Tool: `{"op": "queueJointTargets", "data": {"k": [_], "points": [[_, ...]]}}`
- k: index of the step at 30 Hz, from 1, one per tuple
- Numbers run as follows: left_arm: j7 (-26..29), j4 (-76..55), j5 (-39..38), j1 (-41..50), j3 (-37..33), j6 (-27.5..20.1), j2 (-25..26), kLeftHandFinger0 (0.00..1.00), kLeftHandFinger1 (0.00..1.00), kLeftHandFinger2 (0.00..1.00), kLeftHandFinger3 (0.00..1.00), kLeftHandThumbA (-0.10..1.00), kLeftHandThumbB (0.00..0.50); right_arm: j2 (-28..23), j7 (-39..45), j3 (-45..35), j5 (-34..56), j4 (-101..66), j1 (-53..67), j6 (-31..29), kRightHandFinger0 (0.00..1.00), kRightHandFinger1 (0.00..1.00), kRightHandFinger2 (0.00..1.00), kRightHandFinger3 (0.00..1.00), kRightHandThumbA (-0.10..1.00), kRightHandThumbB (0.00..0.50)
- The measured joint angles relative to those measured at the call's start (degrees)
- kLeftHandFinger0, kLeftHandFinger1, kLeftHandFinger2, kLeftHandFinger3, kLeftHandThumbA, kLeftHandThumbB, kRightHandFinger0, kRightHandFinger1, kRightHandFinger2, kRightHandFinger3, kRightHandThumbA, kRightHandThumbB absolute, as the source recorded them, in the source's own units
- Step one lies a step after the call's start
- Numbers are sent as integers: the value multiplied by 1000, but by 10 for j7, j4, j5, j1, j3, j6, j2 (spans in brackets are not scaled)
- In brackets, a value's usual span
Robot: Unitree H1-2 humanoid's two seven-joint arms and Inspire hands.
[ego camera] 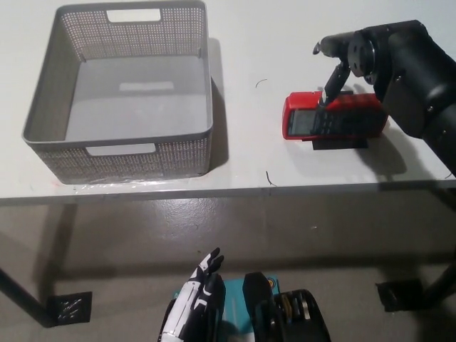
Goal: Use the right hand to pick up a multimeter on the right side and put it into a container on the left side
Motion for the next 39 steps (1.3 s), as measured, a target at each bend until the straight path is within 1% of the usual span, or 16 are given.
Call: {"op": "queueJointTargets", "data": {"k": [6, 9, 17, 26, 27, 28, 29, 30, 31, 32, 33, 34, 35, 36, 37, 39], "points": [[0, -1, 0, 2, 0, 0, 0, 1000, 1000, 1000, 1000, 1000, 416, 0, 7, -1, 0, 5, 1, 1, 1000, 1000, 1000, 1000, 1000, 500], [0, -1, 0, 2, -1, 0, 2, 1000, 1000, 1000, 1000, 1000, 441, 3, 7, -1, 0, 32, 1, 0, 1000, 1000, 1000, 1000, 1000, 500], [0, -1, -1, 5, -2, 0, 2, 1000, 1000, 1000, 1000, 1000, 448, 38, -2, 11, -4, 168, 5, -21, 1000, 1000, 1000, 1000, 1000, 500], [-2, -3, -3, 5, -5, 0, 3, 1000, 1000, 1000, 1000, 1000, 454, 59, -59, -14, -3, 241, 3, -42, 1000, 1000, 1000, 1000, 1000, 483], [-2, -3, -3, 4, -6, 0, 3, 1000, 1000, 1000, 1000, 1000, 457, 59, -67, -24, 1, 245, 4, -47, 1000, 1000, 1000, 1000, 929, 466], [-2, -3, -3, 4, -6, 0, 3, 1000, 1000, 1000, 1000, 1000, 460, 59, -74, -29, 3, 247, 6, -51, 879, 952, 1000, 1000, 682, 433], [-2, -3, -3, 4, -7, 0, 3, 1000, 1000, 1000, 1000, 1000, 460, 59, -93, -37, 4, 247, 11, -57, 832, 903, 1000, 1000, 655, 437], [-2, -3, -3, 4, -7, 0, 3, 1000, 1000, 1000, 1000, 1000, 462, 59, -113, -46, 5, 247, 16, -63, 718, 813, 920, 1000, 310, 356], [-3, -2, -4, 4, -7, 0, 3, 1000, 1000, 1000, 1000, 1000, 462, 59, -132, -54, 6, 247, 21, -69, 211, 316, 457, 590, -19, 303], [-3, -2, -4, 4, -7, 0, 3, 1000, 1000, 1000, 1000, 1000, 469, 58, -147, -59, 5, 246, 23, -73, 42, 63, 216, 394, -84, 266], [-3, -2, -4, 4, -7, 0, 3, 1000, 1000, 1000, 1000, 1000, 468, 58, -164, -63, 5, 245, 26, -79, 2, 12, 221, 367, -99, 177], [-3, -1, -4, 4, -7, 0, 3, 1000, 1000, 1000, 1000, 1000, 462, 58, -179, -67, 6, 245, 31, -84, 0, 34, 361, 430, -100, 152], [-3, -1, -4, 4, -7, 0, 3, 1000, 1000, 1000, 1000, 1000, 460, 58, -193, -71, 6, 245, 36, -88, 0, 83, 505, 536, -100, 146], [-3, -1, -4, 4, -7, 0, 3, 1000, 1000, 1000, 1000, 1000, 461, 58, -200, -74, 6, 245, 40, -91, 0, 145, 549, 560, -100, 155], [-4, -1, -4, 4, -7, 0, 3, 1000, 1000, 1000, 1000, 1000, 463, 57, -220, -85, 6, 246, 45, -100, 0, 140, 582, 645, -100, 153], [-4, -1, -5, 2, -7, 0, 3, 1000, 1000, 1000, 1000, 1000, 463, 54, -249, -105, 10, 246, 56, -112, 0, 350, 821, 822, -100, 138]]}}
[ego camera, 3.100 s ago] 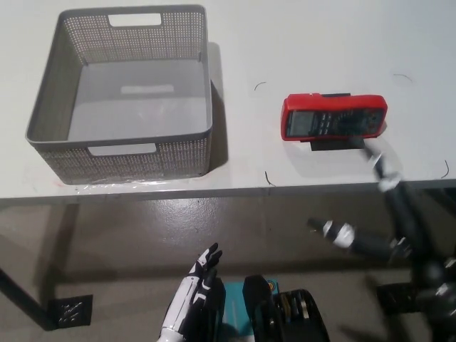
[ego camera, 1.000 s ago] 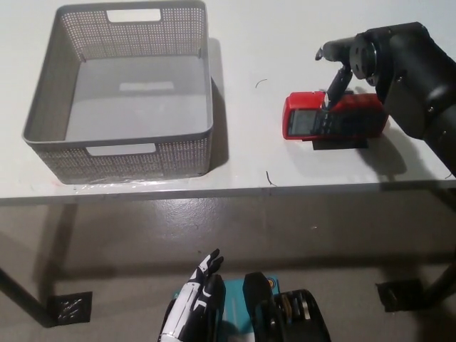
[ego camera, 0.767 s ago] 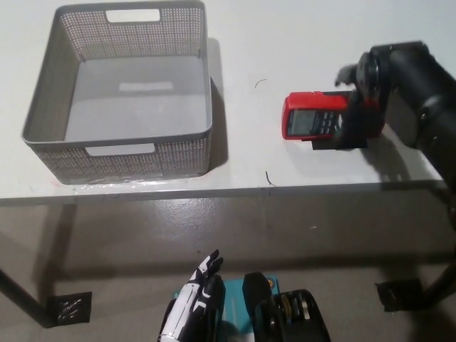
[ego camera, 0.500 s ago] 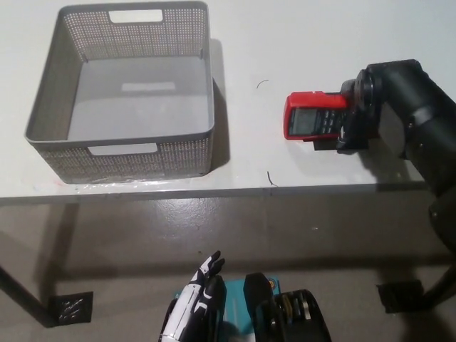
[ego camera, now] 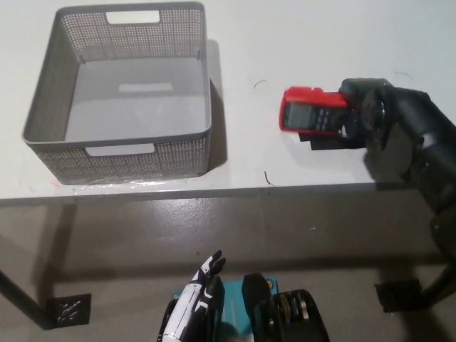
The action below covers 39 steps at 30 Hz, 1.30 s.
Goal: Use the right hand to pick up a multimeter on the right side and put it into a container on the left side
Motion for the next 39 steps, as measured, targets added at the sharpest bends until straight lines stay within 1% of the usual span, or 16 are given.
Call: {"op": "queueJointTargets", "data": {"k": [2, 3, 6, 13, 14, 16, 19, 23, 26, 29, 32, 33, 35, 36, 37, 39], "points": [[0, 0, 0, -2, -1, 0, 0, 1000, 1000, 1000, 1000, 1000, 463, -4, -30, -32, 11, 2, 12, -17, 0, 459, 793, 769, -100, 138], [0, 0, 0, -2, -1, 0, 0, 1000, 1000, 1000, 1000, 1000, 463, -6, -43, -49, 19, 2, 18, -26, 0, 466, 772, 756, -100, 115], [0, 0, 1, -5, -3, 0, 1, 1000, 1000, 1000, 1000, 1000, 453, -7, -76, -109, 48, 6, 31, -48, 42, 548, 807, 768, -100, 122], [-5, 0, 0, -4, -8, 0, 2, 1000, 1000, 1000, 1000, 1000, 452, -9, -101, -239, 116, 17, 44, -56, 52, 532, 819, 789, -100, 136], [-5, 0, 0, -4, -8, 0, 2, 1000, 1000, 1000, 1000, 1000, 455, -11, -101, -258, 126, 18, 45, -55, 3, 485, 821, 873, -100, 141], [-5, 0, 1, -3, -9, 0, 1, 1000, 1000, 1000, 1000, 1000, 455, -13, -100, -295, 144, 19, 48, -52, 0, 435, 788, 990, -100, 163], [-5, 1, 1, -2, -9, 1, 1, 1000, 1000, 1000, 1000, 1000, 452, -12, -95, -357, 174, 21, 51, -45, 0, 348, 750, 1000, -100, 162], [-5, 0, 1, 5, -10, 1, 2, 1000, 1000, 1000, 1000, 1000, 444, -8, -88, -439, 217, 23, 55, -29, 0, 71, 581, 1000, -100, 168], [-5, 1, 1, 15, -12, 2, 2, 1000, 1000, 1000, 1000, 1000, 455, -1, -79, -498, 249, 24, 56, -15, 0, 5, 551, 1000, -100, 156], [-5, 1, 2, 22, -14, 2, 2, 1000, 1000, 1000, 1000, 1000, 455, 2, -76, -553, 279, 24, 56, -1, 0, 0, 555, 1000, -100, 146], [-5, 1, 2, 26, -14, 2, 2, 1000, 1000, 1000, 1000, 1000, 447, 2, -73, -603, 309, 23, 55, 12, 0, 0, 570, 958, -100, 155], [-5, 1, 2, 26, -14, 2, 2, 1000, 1000, 1000, 1000, 1000, 449, 2, -72, -611, 315, 23, 55, 15, 0, 0, 564, 1000, -100, 176], [-5, 0, 3, 28, -15, 2, 1, 1000, 1000, 1000, 1000, 1000, 450, 7, -64, -644, 339, 21, 53, 25, 0, 0, 556, 843, -100, 164], [-5, 0, 4, 29, -15, 2, 2, 1000, 1000, 1000, 1000, 1000, 452, 11, -60, -656, 351, 21, 52, 31, 0, 0, 562, 901, -100, 129], [-5, 0, 4, 30, -16, 2, 1, 1000, 1000, 1000, 1000, 1000, 451, 15, -58, -664, 358, 20, 51, 34, 0, 0, 561, 842, -100, 128], [-5, 0, 5, 31, -16, 2, 1, 1000, 1000, 1000, 1000, 1000, 450, 30, -45, -685, 382, 18, 48, 47, 0, 0, 548, 631, -100, 139]]}}
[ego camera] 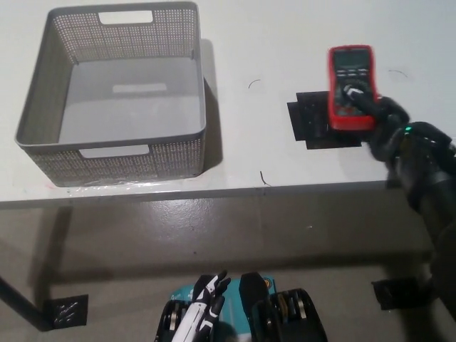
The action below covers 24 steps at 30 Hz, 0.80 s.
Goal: Use the right hand to pick up a multimeter on the right side and put it into a container on the left side
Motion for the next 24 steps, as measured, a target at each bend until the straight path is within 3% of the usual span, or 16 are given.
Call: {"op": "queueJointTargets", "data": {"k": [2, 3, 4, 7, 9, 10, 13, 14, 15, 16, 17, 18, 20, 21, 22, 24], "points": [[0, 0, 0, 0, 0, 0, 0, 1000, 1000, 1000, 1000, 1000, 447, 18, 10, -8, 19, -4, -5, 14, 0, 0, 562, 472, -100, 144], [0, 0, 0, 0, 0, 0, 0, 1000, 1000, 1000, 1000, 1000, 444, 29, 16, -10, 26, -6, -8, 20, 0, 0, 568, 446, -100, 153], [0, -1, 0, 0, -1, 0, 0, 1000, 1000, 1000, 1000, 1000, 437, 34, 18, -10, 31, -7, -9, 23, 0, 14, 578, 590, -100, 175], [0, -1, 1, 0, -2, -1, 0, 1000, 1000, 1000, 1000, 1000, 437, 78, 36, -10, 63, -25, -27, 50, 0, 20, 591, 580, -100, 116], [0, -2, 3, 0, -3, -2, 0, 1000, 1000, 1000, 1000, 1000, 442, 99, 45, -8, 79, -47, -39, 65, 0, 42, 628, 572, -100, 136], [0, -2, 3, 0, -2, -2, 0, 1000, 1000, 1000, 1000, 1000, 443, 109, 51, -5, 86, -60, -44, 70, 0, 65, 646, 656, -100, 139], [0, -2, 4, 0, -2, -2, 0, 1000, 1000, 1000, 1000, 1000, 444, 133, 63, 11, 101, -101, -61, 84, 10, 139, 643, 551, -100, 186], [0, -2, 4, 0, -2, -2, 0, 1000, 1000, 1000, 1000, 1000, 457, 141, 64, 16, 106, -114, -67, 89, 2, 109, 616, 639, -100, 151], [0, -2, 4, 0, -2, -2, 0, 1000, 1000, 1000, 1000, 1000, 461, 150, 66, 22, 114, -134, -74, 98, 0, 100, 602, 655, -100, 139], [0, -2, 4, 0, -2, -2, -1, 1000, 1000, 1000, 1000, 1000, 461, 155, 66, 25, 119, -142, -79, 105, 0, 102, 622, 920, -100, 152], [0, -2, 4, 0, -2, -2, -1, 1000, 1000, 1000, 1000, 1000, 461, 159, 66, 29, 124, -151, -82, 110, 0, 99, 616, 1000, -100, 147], [0, -2, 4, 0, -2, -2, -1, 1000, 1000, 1000, 1000, 1000, 464, 163, 67, 32, 130, -160, -86, 117, 0, 107, 622, 1000, -100, 154], [0, -2, 4, 0, -2, -3, -1, 1000, 1000, 1000, 1000, 1000, 468, 172, 69, 33, 144, -171, -92, 131, 0, 111, 607, 436, -100, 192], [0, -1, 4, 0, -2, -3, -1, 1000, 1000, 1000, 1000, 1000, 469, 174, 69, 35, 149, -175, -93, 133, 0, 112, 610, 333, -100, 197], [0, -1, 4, 0, -3, -3, -1, 1000, 1000, 1000, 1000, 1000, 469, 178, 70, 37, 154, -181, -93, 137, 0, 113, 620, 393, -100, 198], [0, -1, 5, 0, -3, -3, -1, 1000, 1000, 1000, 1000, 1000, 472, 181, 70, 41, 160, -189, -92, 142, 0, 98, 615, 385, -100, 186]]}}
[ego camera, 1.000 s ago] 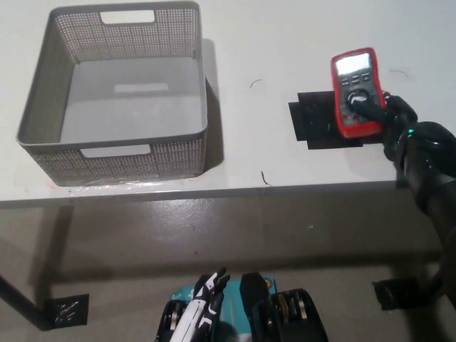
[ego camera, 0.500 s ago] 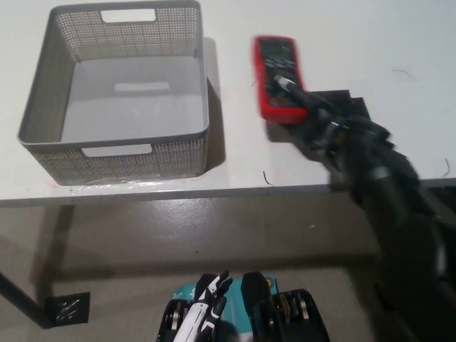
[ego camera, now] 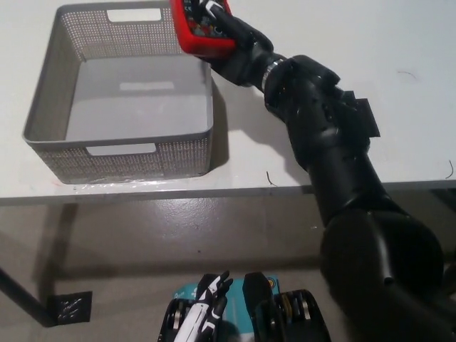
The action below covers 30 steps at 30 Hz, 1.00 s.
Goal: Use the right hand to pick up a multimeter on the right side and put it into a container on the left side
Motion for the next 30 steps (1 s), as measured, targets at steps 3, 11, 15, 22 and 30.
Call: {"op": "queueJointTargets", "data": {"k": [3, 11, 15, 22, 30], "points": [[0, 0, 2, 0, 0, 0, 1, 1000, 1000, 1000, 1000, 1000, 494, 5, 0, 16, 7, -10, 0, 3, 0, 107, 622, 331, -100, 155], [0, 0, 4, 4, -4, 0, 0, 1000, 1000, 1000, 1000, 1000, 496, 5, -13, 102, -8, 51, -10, -18, 0, 305, 835, 964, -100, 114], [0, 1, 4, 4, -4, 0, 1, 1000, 1000, 1000, 1000, 1000, 486, 7, -31, 154, -31, 110, -18, -46, 0, 421, 901, 1000, -100, 119], [-1, 1, 6, 4, -9, 0, 2, 1000, 1000, 1000, 1000, 1000, 452, 23, -70, 280, -94, 155, -33, -98, 87, 535, 893, 794, -100, 207], [-1, -3, 13, 3, -28, 0, 13, 1000, 1000, 1000, 1000, 1000, 439, 37, -106, 381, -153, 162, -33, -144, 1000, 1000, 1000, 1000, 818, 500]]}}
